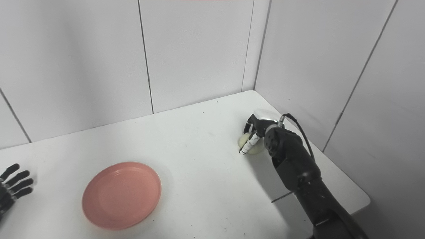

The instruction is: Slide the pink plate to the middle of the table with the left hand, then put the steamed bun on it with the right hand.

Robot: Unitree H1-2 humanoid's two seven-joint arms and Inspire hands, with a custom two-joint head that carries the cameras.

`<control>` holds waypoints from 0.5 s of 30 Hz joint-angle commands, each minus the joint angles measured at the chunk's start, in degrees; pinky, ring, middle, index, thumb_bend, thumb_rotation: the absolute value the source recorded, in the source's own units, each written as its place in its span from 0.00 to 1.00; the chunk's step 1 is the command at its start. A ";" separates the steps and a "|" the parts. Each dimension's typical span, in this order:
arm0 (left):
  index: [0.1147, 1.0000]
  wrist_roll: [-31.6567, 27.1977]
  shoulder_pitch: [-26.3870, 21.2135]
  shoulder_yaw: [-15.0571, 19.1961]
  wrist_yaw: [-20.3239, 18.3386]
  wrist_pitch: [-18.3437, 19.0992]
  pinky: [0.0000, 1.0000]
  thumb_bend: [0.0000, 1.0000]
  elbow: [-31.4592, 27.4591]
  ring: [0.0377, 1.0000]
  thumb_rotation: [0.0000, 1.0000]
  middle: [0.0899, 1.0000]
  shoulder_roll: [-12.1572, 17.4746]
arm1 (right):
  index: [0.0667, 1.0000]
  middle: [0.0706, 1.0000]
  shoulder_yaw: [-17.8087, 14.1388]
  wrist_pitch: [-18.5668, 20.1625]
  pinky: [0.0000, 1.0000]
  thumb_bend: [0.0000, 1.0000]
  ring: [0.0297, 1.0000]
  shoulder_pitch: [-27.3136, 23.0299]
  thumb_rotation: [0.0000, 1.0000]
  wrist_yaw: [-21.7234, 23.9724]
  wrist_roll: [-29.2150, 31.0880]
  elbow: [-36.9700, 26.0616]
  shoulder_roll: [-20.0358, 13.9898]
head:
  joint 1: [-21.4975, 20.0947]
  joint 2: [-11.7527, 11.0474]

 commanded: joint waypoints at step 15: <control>0.87 1.20 8.43 -2.26 2.12 -0.43 0.80 0.61 4.72 0.83 0.91 0.86 -4.91 | 0.50 0.41 0.89 0.40 0.34 0.52 0.40 -4.14 0.00 5.30 -2.08 -20.95 0.88 | 8.26 -1.61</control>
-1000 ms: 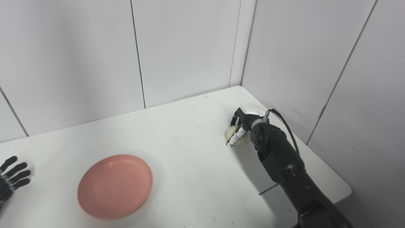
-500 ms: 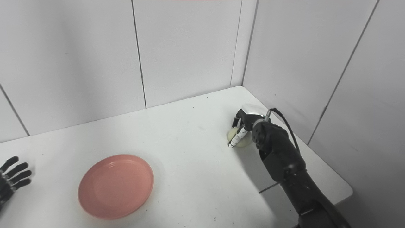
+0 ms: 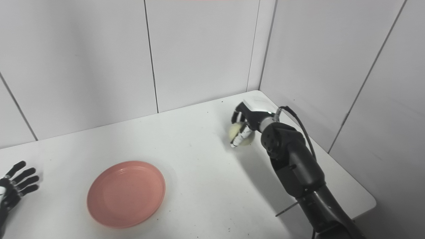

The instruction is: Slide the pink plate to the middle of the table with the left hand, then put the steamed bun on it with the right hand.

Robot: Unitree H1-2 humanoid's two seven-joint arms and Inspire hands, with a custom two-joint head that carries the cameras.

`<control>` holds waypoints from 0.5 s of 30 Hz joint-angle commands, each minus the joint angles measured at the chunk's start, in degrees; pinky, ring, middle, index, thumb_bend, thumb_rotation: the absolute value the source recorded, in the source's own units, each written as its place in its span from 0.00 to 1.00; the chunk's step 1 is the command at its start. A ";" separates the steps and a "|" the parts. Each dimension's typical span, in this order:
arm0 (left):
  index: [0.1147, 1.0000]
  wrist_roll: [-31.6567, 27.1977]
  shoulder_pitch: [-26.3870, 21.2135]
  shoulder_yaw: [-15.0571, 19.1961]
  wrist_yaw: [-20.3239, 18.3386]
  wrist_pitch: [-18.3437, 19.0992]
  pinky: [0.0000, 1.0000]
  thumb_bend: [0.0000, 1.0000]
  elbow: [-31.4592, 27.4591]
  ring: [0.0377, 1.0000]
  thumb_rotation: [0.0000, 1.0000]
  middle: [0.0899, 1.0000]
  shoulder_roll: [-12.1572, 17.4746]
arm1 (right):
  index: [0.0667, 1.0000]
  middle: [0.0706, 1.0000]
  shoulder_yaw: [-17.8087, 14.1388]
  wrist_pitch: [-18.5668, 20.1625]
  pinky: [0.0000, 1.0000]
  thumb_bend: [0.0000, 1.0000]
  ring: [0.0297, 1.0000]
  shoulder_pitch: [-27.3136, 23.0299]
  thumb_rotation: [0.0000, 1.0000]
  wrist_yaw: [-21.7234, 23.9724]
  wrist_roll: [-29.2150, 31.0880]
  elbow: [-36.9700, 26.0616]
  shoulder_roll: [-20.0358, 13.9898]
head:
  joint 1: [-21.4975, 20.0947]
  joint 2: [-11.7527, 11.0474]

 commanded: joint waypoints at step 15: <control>0.92 4.35 10.06 -4.29 7.63 8.59 0.88 0.53 -4.65 0.89 0.99 0.91 -10.05 | 0.49 0.43 10.43 -2.02 0.34 0.52 0.40 -12.04 0.00 1.08 3.69 -3.75 6.79 | 13.52 -0.57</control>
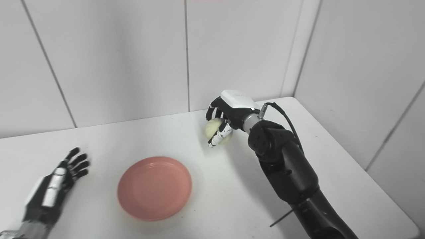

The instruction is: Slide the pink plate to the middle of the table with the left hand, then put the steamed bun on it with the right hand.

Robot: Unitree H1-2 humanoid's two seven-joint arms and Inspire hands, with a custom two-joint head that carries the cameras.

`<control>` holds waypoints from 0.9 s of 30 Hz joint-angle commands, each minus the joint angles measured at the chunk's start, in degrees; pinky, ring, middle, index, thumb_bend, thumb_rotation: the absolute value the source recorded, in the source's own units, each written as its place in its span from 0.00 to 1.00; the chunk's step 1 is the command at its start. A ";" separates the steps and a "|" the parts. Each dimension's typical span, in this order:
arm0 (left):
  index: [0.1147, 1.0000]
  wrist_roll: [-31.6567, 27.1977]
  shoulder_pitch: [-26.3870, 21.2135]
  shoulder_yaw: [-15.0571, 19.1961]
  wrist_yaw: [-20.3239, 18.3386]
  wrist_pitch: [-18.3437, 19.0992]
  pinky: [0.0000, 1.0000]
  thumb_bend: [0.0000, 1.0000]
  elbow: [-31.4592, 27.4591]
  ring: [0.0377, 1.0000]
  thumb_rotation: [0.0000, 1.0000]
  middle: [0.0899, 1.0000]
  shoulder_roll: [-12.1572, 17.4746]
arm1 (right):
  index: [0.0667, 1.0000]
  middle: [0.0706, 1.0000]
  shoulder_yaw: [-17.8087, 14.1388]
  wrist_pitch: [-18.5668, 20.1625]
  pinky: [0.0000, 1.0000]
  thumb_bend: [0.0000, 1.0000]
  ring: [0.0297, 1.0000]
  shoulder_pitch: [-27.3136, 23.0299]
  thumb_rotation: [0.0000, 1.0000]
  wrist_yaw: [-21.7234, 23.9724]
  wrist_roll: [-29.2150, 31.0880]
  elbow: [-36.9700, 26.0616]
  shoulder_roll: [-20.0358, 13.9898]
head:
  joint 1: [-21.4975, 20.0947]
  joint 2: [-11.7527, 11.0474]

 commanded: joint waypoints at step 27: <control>0.94 4.58 6.41 -5.61 7.45 6.25 0.88 0.48 0.34 0.90 1.00 0.93 -7.03 | 0.50 0.37 16.01 -0.81 0.26 0.52 0.33 -7.55 0.00 1.22 1.54 0.84 11.09 | 12.71 1.30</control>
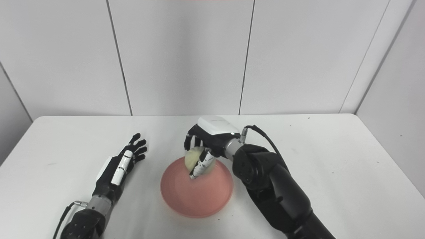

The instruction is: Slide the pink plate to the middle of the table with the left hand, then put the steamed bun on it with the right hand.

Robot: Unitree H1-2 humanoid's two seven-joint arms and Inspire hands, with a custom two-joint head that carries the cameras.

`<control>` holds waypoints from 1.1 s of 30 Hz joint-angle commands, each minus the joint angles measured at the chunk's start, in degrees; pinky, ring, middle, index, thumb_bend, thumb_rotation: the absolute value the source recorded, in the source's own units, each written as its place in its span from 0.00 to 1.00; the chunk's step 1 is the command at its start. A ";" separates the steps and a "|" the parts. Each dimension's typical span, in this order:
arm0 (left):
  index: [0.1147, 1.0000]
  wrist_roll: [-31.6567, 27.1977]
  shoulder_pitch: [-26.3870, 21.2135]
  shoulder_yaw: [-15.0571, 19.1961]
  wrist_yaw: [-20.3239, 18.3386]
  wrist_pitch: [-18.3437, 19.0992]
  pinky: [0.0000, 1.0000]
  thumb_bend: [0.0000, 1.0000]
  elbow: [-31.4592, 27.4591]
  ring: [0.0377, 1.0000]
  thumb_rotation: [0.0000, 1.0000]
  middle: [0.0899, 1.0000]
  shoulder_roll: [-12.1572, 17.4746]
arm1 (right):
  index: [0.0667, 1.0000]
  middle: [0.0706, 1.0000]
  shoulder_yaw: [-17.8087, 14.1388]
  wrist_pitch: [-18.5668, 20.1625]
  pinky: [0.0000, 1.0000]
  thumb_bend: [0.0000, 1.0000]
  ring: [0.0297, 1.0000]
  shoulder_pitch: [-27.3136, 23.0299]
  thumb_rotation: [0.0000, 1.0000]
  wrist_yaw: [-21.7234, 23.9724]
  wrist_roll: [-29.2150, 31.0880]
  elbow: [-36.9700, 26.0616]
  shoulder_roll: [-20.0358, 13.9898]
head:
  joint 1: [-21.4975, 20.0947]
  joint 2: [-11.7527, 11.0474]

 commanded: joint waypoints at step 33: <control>0.95 -0.11 6.23 -3.56 -0.16 5.61 0.89 0.47 0.26 0.91 1.00 0.93 -2.71 | 0.48 0.39 6.30 -4.86 0.31 0.52 0.40 0.58 0.00 -5.83 -1.60 13.02 2.23 | 0.80 2.42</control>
